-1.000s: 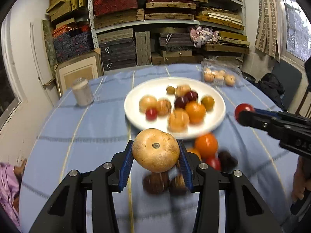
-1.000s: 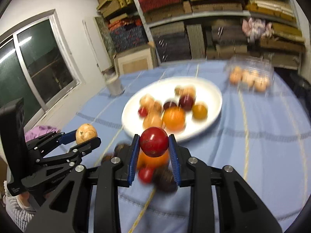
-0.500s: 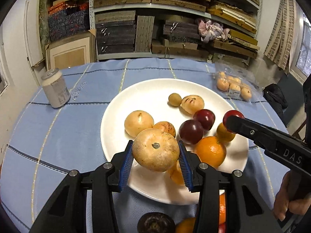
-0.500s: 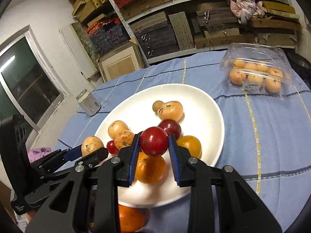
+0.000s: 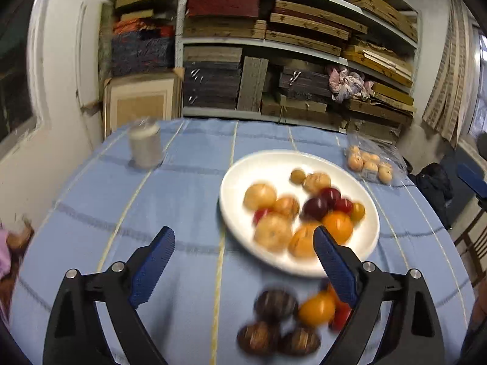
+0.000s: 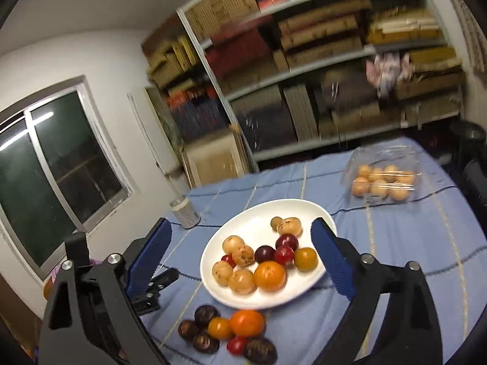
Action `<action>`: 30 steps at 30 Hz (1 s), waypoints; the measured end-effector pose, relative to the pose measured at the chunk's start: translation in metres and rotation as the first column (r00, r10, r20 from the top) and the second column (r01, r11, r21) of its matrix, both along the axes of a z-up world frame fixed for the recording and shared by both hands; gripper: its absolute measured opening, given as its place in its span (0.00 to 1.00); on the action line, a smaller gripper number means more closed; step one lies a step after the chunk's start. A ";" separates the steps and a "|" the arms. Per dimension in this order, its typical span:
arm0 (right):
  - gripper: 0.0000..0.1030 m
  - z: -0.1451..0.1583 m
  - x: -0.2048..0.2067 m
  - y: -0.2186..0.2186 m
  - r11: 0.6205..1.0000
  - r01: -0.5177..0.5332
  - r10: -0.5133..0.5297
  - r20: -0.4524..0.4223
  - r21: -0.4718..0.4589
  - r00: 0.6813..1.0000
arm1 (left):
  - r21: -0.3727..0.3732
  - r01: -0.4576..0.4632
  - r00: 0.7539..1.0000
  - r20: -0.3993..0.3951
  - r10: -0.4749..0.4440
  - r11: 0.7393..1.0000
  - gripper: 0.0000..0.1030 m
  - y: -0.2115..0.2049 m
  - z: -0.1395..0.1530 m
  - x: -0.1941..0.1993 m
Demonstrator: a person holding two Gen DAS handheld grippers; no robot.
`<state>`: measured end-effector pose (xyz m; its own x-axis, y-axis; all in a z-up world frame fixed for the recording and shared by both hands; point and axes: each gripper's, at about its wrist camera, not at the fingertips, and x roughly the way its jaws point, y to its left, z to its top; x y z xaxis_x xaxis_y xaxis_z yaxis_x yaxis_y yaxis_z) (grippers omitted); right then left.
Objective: Organize fruits
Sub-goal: 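Open both tools to drop the pale fruit and tomato into the bowl, then grasp the red tomato on the cloth with the right tool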
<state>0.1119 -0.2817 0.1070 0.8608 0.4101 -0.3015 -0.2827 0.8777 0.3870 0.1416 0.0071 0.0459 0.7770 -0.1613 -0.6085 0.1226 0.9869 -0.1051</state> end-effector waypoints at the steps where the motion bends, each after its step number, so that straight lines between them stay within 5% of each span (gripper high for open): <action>1: 0.89 -0.008 -0.013 -0.002 1.000 0.008 -0.008 0.003 -0.009 1.000 | -0.016 -0.007 1.000 -0.010 0.007 1.000 0.90 0.005 -0.004 -0.010; 4: 0.89 -0.048 -0.054 -0.008 0.998 0.051 -0.051 -0.001 -0.033 0.999 | -0.040 -0.019 0.998 -0.054 0.016 0.999 0.90 0.019 -0.027 -0.040; 8: 0.89 -0.092 -0.074 -0.008 0.998 0.014 -0.022 -0.147 -0.056 0.989 | -0.005 -0.007 0.996 -0.092 0.007 1.000 0.90 0.020 -0.047 -0.073; 15: 0.89 -0.097 -0.096 0.014 0.993 -0.097 0.087 -0.134 -0.068 0.987 | 0.074 0.044 0.996 -0.086 -0.038 0.996 0.90 0.002 -0.055 -0.092; 19: 0.89 -0.103 -0.112 0.048 0.958 -0.227 0.200 -0.156 -0.177 0.967 | 0.031 -0.010 0.991 -0.131 0.014 0.999 0.90 0.018 -0.061 -0.082; 24: 0.73 -0.116 -0.123 0.082 0.899 -0.341 0.290 -0.210 -0.276 0.934 | -0.050 -0.064 0.984 -0.171 0.054 0.997 0.90 0.037 -0.062 -0.076; 28: 0.64 -0.121 -0.122 0.089 0.883 -0.375 0.311 -0.248 -0.281 0.917 | -0.047 -0.060 0.982 -0.184 0.050 0.997 0.90 0.036 -0.063 -0.075; 30: 0.51 -0.124 -0.121 0.093 0.872 -0.394 0.320 -0.271 -0.290 0.908 | -0.036 -0.051 0.982 -0.183 0.043 0.998 0.90 0.034 -0.063 -0.075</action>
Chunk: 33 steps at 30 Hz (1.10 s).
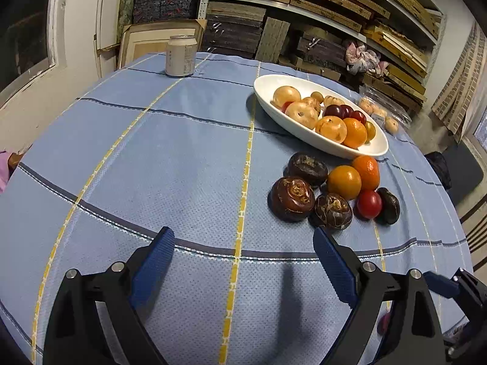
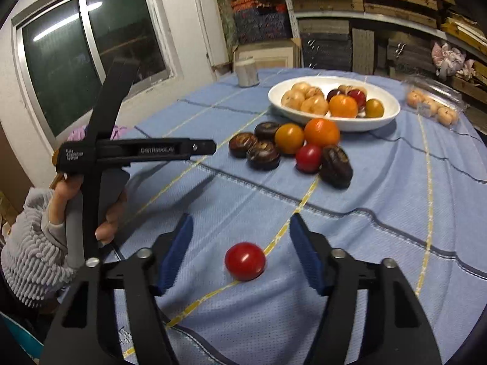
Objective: Organize fruits
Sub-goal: 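Grasp the red tomato on the cloth with the right tool, then grasp a dark brown round fruit with the left tool while the right tool holds the tomato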
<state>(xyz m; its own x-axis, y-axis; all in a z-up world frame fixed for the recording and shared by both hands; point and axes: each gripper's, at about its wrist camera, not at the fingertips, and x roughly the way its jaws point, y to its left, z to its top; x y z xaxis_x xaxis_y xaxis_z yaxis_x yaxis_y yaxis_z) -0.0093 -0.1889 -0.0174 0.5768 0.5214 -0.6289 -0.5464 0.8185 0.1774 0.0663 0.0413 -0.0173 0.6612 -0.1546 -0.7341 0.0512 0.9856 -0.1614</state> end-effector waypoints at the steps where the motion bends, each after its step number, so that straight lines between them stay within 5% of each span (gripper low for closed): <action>1: 0.48 -0.002 0.000 0.002 1.000 -0.008 0.008 -0.008 -0.009 1.000 | 0.005 0.002 1.000 0.001 -0.002 1.000 0.90 -0.001 -0.001 0.000; 10: 0.41 -0.012 0.005 0.005 0.999 -0.020 0.018 -0.082 -0.029 0.996 | 0.012 0.007 1.000 -0.014 -0.007 1.000 0.90 -0.003 -0.004 0.003; 13: 0.28 -0.014 0.007 0.003 1.000 -0.013 0.011 -0.106 -0.027 0.994 | 0.012 0.013 1.000 -0.019 -0.013 1.000 0.90 -0.004 -0.005 0.003; 23: 0.28 -0.015 0.012 -0.016 0.998 0.026 -0.017 -0.160 0.057 0.987 | 0.133 0.112 0.991 0.057 -0.120 0.985 0.90 -0.047 0.001 0.004; 33: 0.28 -0.013 0.015 -0.030 0.992 0.082 -0.063 -0.181 0.099 0.981 | 0.143 0.201 0.979 -0.006 -0.202 0.969 0.90 -0.085 -0.014 0.030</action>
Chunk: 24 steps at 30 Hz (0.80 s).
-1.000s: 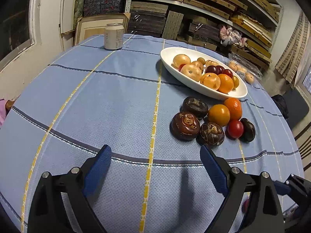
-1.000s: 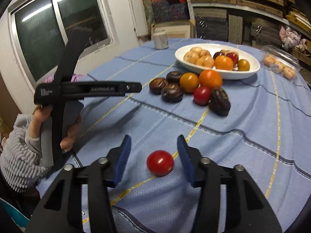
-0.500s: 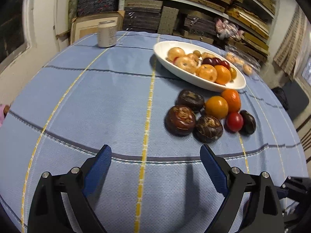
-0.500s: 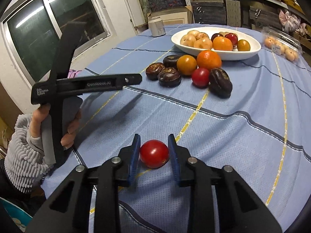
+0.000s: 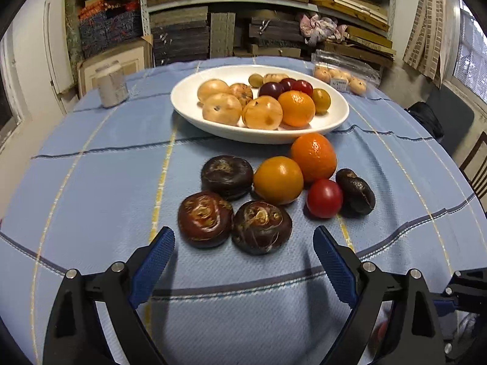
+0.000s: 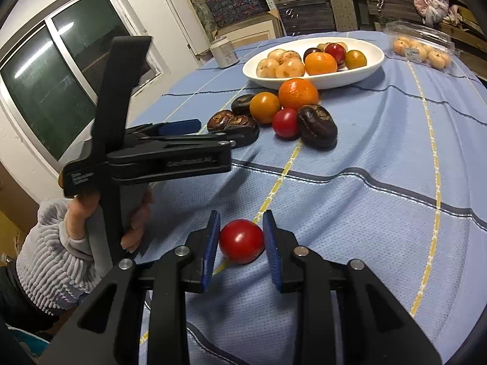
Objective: Organize fruits
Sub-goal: 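Grasp a dark brown round fruit with the left tool while the right tool holds the tomato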
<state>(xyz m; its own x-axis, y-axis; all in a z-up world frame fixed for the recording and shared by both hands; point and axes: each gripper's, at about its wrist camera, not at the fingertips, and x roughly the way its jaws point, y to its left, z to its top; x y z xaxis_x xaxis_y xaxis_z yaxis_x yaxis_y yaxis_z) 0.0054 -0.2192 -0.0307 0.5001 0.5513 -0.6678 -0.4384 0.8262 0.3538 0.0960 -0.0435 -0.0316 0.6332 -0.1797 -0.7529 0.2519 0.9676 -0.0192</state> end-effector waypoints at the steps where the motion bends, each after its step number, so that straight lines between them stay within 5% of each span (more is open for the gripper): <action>1: 0.28 0.000 -0.001 0.000 1.000 0.002 -0.002 0.000 0.002 1.000 | -0.004 -0.001 1.000 -0.008 0.001 1.000 0.90 0.000 -0.001 0.003; 9: 0.28 0.002 -0.004 -0.003 1.000 0.008 -0.008 -0.001 0.008 1.000 | 0.011 -0.084 0.996 -0.036 0.084 0.996 0.87 0.010 -0.006 0.024; 24: 0.28 0.000 -0.002 -0.005 1.000 0.018 -0.018 -0.009 0.012 1.000 | 0.083 -0.064 0.998 0.001 0.065 0.994 0.83 0.010 -0.003 0.019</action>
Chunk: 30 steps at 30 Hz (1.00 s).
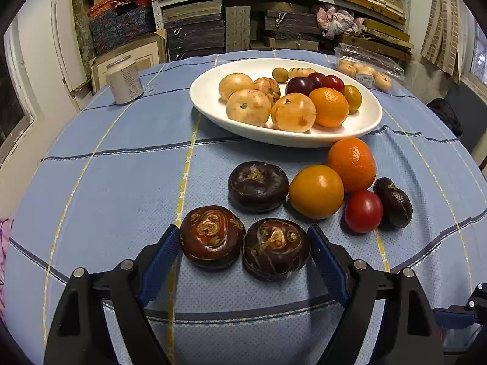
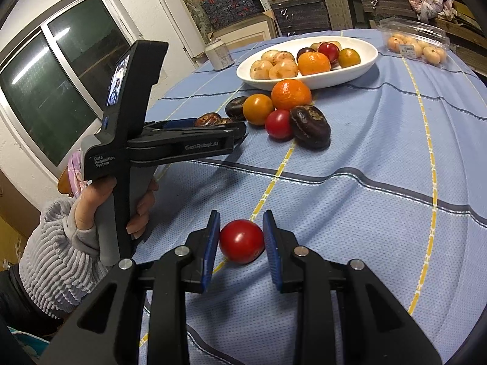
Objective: Organize fruits
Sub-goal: 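Grasp a dark brown round fruit with the left tool while the right tool holds the tomato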
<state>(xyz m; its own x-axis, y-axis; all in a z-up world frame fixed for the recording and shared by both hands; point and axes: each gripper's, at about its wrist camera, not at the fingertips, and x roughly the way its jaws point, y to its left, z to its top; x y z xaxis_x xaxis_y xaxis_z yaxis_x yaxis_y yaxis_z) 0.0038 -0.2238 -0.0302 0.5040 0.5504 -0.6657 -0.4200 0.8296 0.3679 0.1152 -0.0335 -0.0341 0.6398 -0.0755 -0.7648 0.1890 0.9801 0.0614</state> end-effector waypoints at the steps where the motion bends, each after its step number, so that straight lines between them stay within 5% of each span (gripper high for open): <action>1: 0.28 -0.001 0.001 0.000 1.000 0.002 -0.002 -0.003 0.001 1.000 | 0.001 0.001 1.000 0.000 -0.001 1.000 0.83 0.000 0.000 0.000; 5: 0.28 -0.002 0.003 -0.002 1.000 0.010 -0.010 -0.010 0.006 1.000 | 0.020 0.000 0.999 0.041 -0.001 1.000 0.81 -0.001 0.004 -0.006; 8: 0.28 -0.003 0.004 -0.003 1.000 0.016 -0.016 -0.014 0.009 1.000 | 0.067 0.004 0.993 0.117 -0.011 0.998 0.71 -0.007 0.012 -0.015; 10: 0.28 -0.003 0.004 -0.003 1.000 0.019 -0.019 -0.018 0.011 1.000 | 0.102 0.007 0.986 0.166 -0.024 0.995 0.56 -0.011 0.018 -0.022; 14: 0.28 -0.004 0.006 -0.004 1.000 0.021 -0.020 -0.026 0.014 0.999 | 0.116 0.020 0.983 0.177 -0.040 0.993 0.54 -0.015 0.018 -0.025; 23: 0.28 -0.005 0.006 -0.004 1.000 0.022 -0.021 -0.027 0.015 0.999 | -0.086 0.055 0.997 -0.042 -0.058 0.995 0.65 0.005 -0.003 -0.008; 30: 0.28 -0.003 0.004 -0.003 1.000 0.021 -0.021 -0.020 0.011 1.000 | -0.099 0.059 0.997 -0.037 -0.063 0.993 0.64 0.002 -0.002 -0.004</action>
<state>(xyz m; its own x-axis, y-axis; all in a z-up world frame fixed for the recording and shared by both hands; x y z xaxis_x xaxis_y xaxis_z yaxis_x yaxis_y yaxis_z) 0.0082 -0.2271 -0.0335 0.5023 0.5470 -0.6696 -0.3951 0.8341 0.3850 0.1112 -0.0318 -0.0359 0.6009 -0.1887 -0.7767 0.2486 0.9677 -0.0428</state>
